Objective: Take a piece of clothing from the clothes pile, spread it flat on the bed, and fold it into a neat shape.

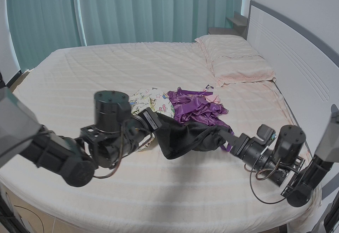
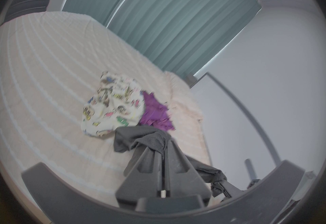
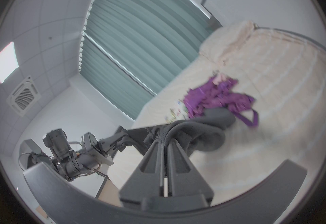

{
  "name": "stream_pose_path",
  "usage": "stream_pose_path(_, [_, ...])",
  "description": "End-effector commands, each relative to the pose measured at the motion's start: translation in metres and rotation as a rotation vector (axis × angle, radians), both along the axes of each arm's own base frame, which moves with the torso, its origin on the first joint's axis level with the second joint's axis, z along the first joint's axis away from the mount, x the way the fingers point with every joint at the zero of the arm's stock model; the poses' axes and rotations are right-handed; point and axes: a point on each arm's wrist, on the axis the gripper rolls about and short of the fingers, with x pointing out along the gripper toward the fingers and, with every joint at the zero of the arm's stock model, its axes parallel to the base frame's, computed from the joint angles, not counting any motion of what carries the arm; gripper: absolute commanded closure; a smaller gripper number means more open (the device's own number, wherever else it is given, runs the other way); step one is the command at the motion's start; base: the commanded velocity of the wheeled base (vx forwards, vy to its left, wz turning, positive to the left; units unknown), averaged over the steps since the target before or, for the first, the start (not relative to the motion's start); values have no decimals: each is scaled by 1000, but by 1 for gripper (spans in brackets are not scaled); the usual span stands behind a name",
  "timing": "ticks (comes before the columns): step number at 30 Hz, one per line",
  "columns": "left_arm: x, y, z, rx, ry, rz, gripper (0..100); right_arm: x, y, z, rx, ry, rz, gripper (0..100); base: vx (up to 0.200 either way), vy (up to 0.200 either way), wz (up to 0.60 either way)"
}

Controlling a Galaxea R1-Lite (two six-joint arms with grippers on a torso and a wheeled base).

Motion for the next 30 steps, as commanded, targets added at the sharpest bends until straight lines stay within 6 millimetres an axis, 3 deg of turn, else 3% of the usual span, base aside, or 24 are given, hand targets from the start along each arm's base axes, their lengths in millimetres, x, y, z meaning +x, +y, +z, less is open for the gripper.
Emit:
stream_pose_path(1, [-62,46,78,-132,-207,1,100,-23,-17,93,122,-338,-5,100,0,0,0])
stream_pose_path(3, [-71,53,79,-131,-221,14,100,-26,-19,109,145,-393,-9,100,0,0,0])
stream_pose_path(5, [-73,55,79,-132,-224,17,100,-27,-20,112,151,-404,-11,100,0,0,0])
stream_pose_path(6, [-81,69,77,-138,-228,47,100,-33,-24,120,172,-429,-11,100,0,0,0])
stream_pose_path(14, [-96,86,57,-196,-269,22,100,-30,-22,82,193,-241,38,100,0,0,0])
stream_pose_path(25, [-99,86,49,-220,-233,12,100,-30,-17,73,184,-203,65,100,0,0,0])
stream_pose_path(30, [-91,80,36,-192,-181,2,100,-33,-10,66,166,-175,88,100,0,0,0])
